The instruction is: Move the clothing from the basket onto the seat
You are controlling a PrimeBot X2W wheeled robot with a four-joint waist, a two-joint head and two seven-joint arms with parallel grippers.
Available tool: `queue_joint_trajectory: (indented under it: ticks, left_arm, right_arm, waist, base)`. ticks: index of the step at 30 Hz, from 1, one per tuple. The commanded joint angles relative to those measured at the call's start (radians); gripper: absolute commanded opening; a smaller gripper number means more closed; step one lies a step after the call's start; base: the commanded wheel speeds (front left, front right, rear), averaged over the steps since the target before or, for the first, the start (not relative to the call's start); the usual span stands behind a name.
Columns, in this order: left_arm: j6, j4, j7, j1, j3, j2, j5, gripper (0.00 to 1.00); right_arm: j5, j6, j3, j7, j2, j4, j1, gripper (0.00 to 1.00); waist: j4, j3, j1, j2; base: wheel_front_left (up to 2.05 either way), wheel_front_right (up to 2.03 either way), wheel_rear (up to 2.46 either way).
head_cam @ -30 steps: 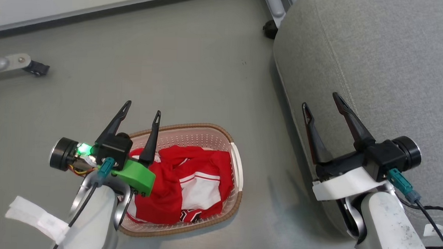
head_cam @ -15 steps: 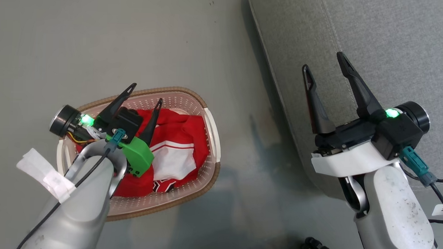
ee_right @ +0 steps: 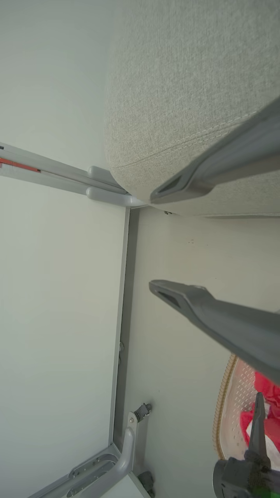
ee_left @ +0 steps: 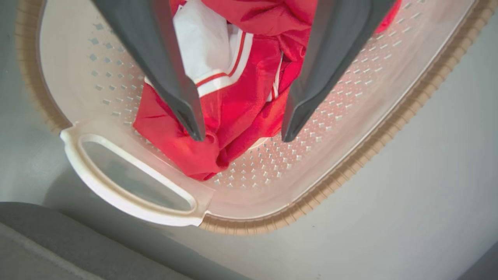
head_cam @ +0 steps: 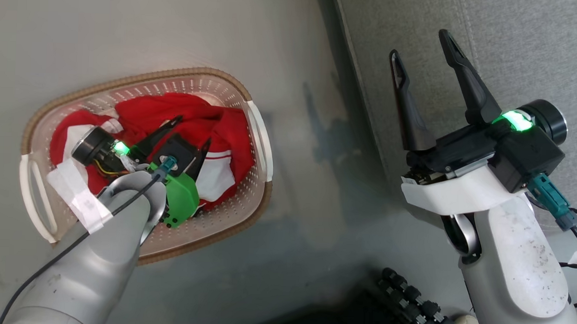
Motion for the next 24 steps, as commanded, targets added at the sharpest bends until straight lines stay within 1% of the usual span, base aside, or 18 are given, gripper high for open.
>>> queue_joint_trajectory:
  ticks: [1, 9, 15, 21, 24]
  left_arm:
    - [-0.004, 0.021, -0.001, -0.027, -0.013, 0.008, -0.014, 1.0]
    - [-0.004, 0.155, -0.001, -0.092, -0.128, -0.014, -0.113, 1.0]
    - [-0.004, 0.232, 0.001, -0.151, -0.225, -0.009, -0.173, 1.0]
    - [-0.004, 0.25, 0.02, -0.18, -0.309, -0.015, -0.246, 1.0]
    - [-0.004, 0.234, 0.04, -0.19, -0.352, -0.021, -0.309, 1.0]
  right_arm:
    - [0.008, 0.0, 0.002, -0.005, -0.002, -0.006, -0.012, 1.0]
    - [0.004, 0.0, 0.006, -0.005, -0.002, -0.022, -0.024, 1.0]
    - [0.012, 0.0, 0.009, -0.005, -0.002, -0.034, -0.029, 1.0]
    - [0.021, 0.0, 0.014, -0.005, -0.002, -0.041, -0.012, 1.0]
    - [0.021, 0.0, 0.015, -0.005, -0.002, -0.043, -0.005, 1.0]
  waist:
    - [-0.016, 0.049, -0.0001, 0.0]
    - [-0.02, 0.112, -0.0001, 0.0]
    - [-0.028, 0.162, -0.0001, 0.0]
    - [-0.033, 0.19, -0.0001, 0.0]
    - [-0.03, 0.199, -0.0001, 0.0]
  base:
    - [0.0, 0.0, 0.0]
    - [0.0, 0.0, 0.0]
    - [0.0, 0.0, 0.0]
    - [0.0, 0.0, 0.0]
    - [0.0, 0.0, 0.0]
